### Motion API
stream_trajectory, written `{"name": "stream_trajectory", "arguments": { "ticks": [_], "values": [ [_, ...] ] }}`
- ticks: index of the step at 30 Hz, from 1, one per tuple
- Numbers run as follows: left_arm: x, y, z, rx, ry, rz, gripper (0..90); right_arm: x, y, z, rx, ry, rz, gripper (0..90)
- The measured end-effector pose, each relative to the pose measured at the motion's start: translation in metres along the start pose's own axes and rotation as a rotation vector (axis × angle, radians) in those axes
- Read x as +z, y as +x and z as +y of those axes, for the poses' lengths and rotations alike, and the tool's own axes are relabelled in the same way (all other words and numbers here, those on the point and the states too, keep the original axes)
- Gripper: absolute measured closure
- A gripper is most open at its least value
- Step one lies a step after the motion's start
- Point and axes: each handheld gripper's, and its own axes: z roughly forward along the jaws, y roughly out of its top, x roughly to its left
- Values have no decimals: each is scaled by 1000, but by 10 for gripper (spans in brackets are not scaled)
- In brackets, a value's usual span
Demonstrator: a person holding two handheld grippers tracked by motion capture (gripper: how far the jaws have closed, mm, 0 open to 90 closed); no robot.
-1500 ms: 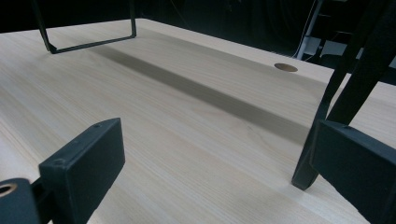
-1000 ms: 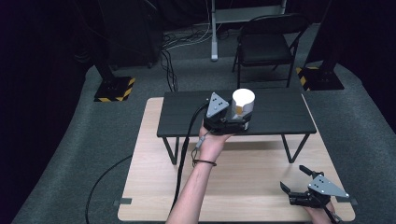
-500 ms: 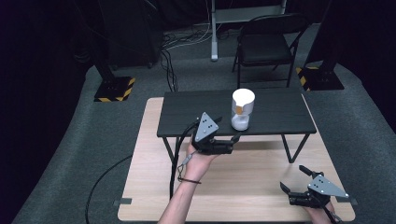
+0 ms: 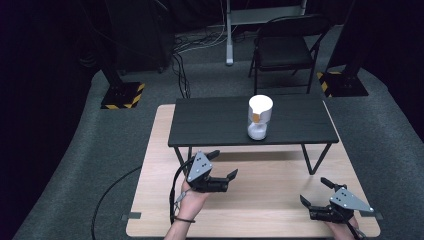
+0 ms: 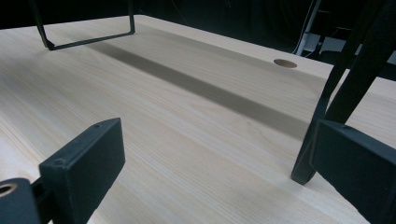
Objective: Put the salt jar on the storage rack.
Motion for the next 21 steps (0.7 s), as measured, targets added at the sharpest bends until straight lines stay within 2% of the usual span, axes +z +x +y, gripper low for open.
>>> {"name": "stream_trajectory", "arguments": {
  "ticks": [4, 5, 11, 13, 14, 16, 17, 18, 19, 21],
  "values": [
    [-18, -1, -29, -13, 38, 11, 143, 0, 0, 0, 2, 1, -3, 19],
    [-18, -1, -29, -13, 38, 11, 143, 0, 1, 0, 2, 1, -4, 19],
    [-46, 0, -54, -34, 84, 23, 143, 0, 1, 0, 2, 6, -2, 19],
    [-49, 0, -57, -38, 89, 26, 142, 0, 1, 0, 2, 5, -2, 19],
    [-57, -1, -62, -41, 93, 39, 140, 0, 1, 0, 1, 6, -3, 20],
    [-60, -2, -66, -43, 89, 49, 139, 0, 1, 0, 1, 6, -2, 20],
    [-66, -4, -75, -36, 87, 79, 139, 0, 1, 0, 3, 6, -2, 19],
    [-66, -4, -75, -36, 87, 79, 140, 0, 1, 0, 3, 7, -2, 20],
    [-68, -4, -79, -49, 88, 88, 143, 0, 1, 0, 3, 8, -2, 20],
    [-73, -1, -80, -102, 89, 108, 142, 1, 1, 0, 3, 8, -2, 20]
  ]
}}
